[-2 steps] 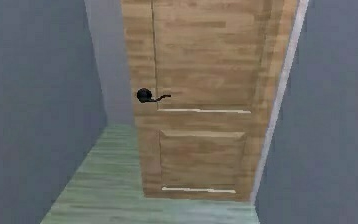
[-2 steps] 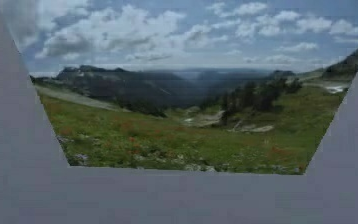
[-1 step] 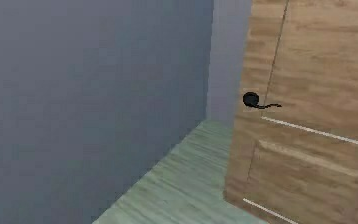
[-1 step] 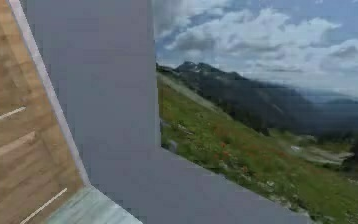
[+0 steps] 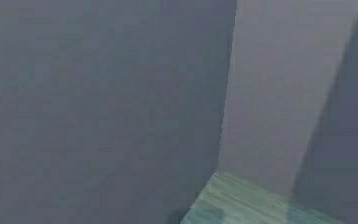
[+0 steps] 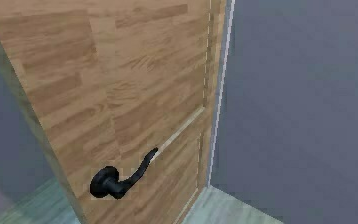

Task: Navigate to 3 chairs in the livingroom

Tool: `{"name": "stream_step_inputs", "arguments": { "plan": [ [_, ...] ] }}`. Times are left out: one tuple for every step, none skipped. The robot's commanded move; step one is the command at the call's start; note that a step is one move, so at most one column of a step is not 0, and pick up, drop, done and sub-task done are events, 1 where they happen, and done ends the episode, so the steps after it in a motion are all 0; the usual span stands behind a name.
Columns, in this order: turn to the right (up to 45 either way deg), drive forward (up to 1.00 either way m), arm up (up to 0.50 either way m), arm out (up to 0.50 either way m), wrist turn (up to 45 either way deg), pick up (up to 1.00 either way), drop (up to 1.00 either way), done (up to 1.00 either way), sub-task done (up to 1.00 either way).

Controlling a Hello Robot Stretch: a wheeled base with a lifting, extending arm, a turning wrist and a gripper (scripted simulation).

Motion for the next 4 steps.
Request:
{"name": "stream_step_inputs", "arguments": {
  "plan": [
    [-6.0,0.00,0.00,0.00,0.0,0.00,0.00,0.00,0.00],
    [0.0,0.25,0.00,0.00,0.0,0.00,0.00,0.00,0.00],
    [33.0,0.00,0.00,0.00,0.0,0.00,0.00,0.00,0.00],
    [0.0,0.45,0.00,0.00,0.0,0.00,0.00,0.00,0.00]
  ]
}}
